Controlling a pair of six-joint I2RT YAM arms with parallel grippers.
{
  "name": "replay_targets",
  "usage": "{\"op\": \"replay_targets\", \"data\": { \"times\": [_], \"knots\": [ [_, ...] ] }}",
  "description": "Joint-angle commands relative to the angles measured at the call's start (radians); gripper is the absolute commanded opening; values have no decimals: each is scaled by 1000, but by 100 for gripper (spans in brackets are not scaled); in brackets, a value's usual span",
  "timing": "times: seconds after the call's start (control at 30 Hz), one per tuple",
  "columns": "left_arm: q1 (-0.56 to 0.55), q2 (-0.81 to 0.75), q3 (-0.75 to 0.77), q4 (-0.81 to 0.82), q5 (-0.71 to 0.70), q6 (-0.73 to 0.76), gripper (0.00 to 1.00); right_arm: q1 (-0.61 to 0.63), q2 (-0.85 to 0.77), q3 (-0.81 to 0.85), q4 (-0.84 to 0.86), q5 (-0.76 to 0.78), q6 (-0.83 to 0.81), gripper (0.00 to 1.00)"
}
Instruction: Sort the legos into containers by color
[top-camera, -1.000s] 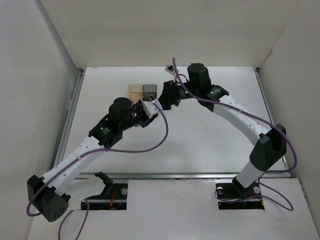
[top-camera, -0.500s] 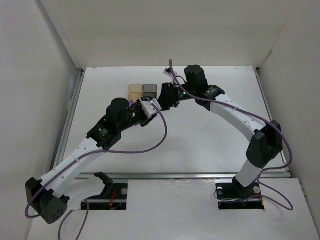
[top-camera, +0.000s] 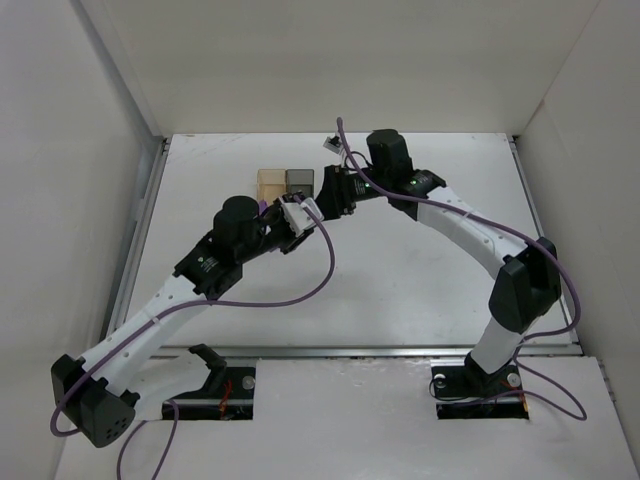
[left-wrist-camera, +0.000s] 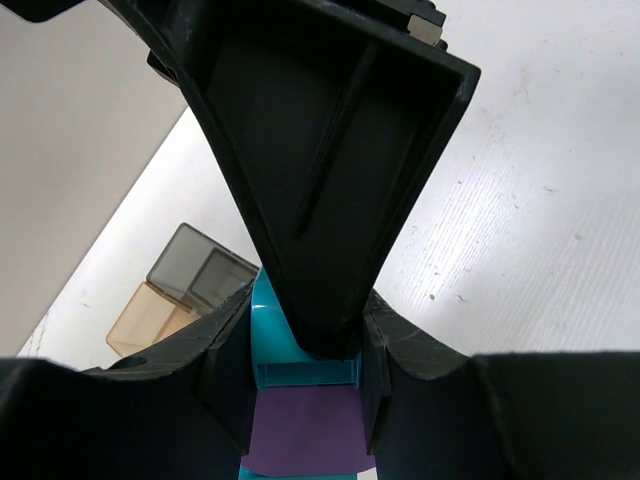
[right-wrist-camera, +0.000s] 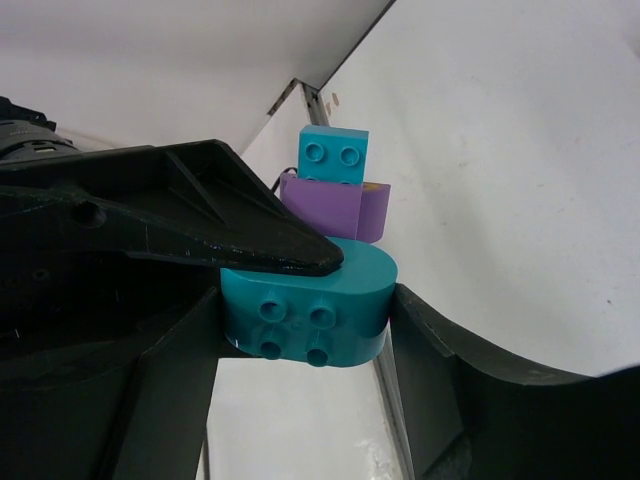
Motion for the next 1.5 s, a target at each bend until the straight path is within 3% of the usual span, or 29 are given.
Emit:
{"op": "replay_targets", "data": {
  "times": [0.0, 0.07, 0.13, 0.17, 0.2, 0.3, 0.33, 0.43, 0.77, 0.93, 1.27, 1.4, 1.43, 1.47],
  "knots": [
    [-2, -18, 15, 107, 10, -10, 0, 12, 5, 37, 51, -64, -11, 16],
    [-2, -18, 15, 107, 10, -10, 0, 12, 5, 37, 51, -64, 0, 2],
    [-2, -18, 15, 97, 10, -10, 2, 12, 5, 37, 51, -55, 0, 0],
    [-2, -9, 15, 97, 10, -10, 10, 12, 5, 37, 51, -55, 10, 0],
    [-2, -9, 15, 97, 10, -10, 27, 12, 5, 37, 51, -55, 20, 0],
    [-2, -9, 15, 76, 10, -10, 59, 12, 15, 37, 61, -44, 29, 0],
    [-2, -9, 15, 76, 10, -10, 76, 12, 15, 37, 61, -32, 29, 0],
    [-2, -9, 35, 9, 35, 15, 100, 2, 15, 16, 61, -23, 40, 0],
    [-2, -32, 53, -191, -31, 76, 100, -60, -13, -14, 61, -3, 49, 0],
    [-2, -32, 44, -118, -54, 13, 100, -60, -24, -3, 61, 6, 40, 0],
    [-2, 41, 65, -128, -54, 32, 100, -42, -42, -3, 61, 6, 49, 0],
    [-2, 41, 65, -137, -65, 32, 74, -32, -42, 6, 61, 6, 49, 0],
    [-2, 41, 65, -137, -65, 32, 63, -32, -42, 6, 61, 6, 49, 0],
    [-2, 41, 65, -137, -65, 32, 46, -32, -42, 6, 61, 6, 49, 0]
  ]
}}
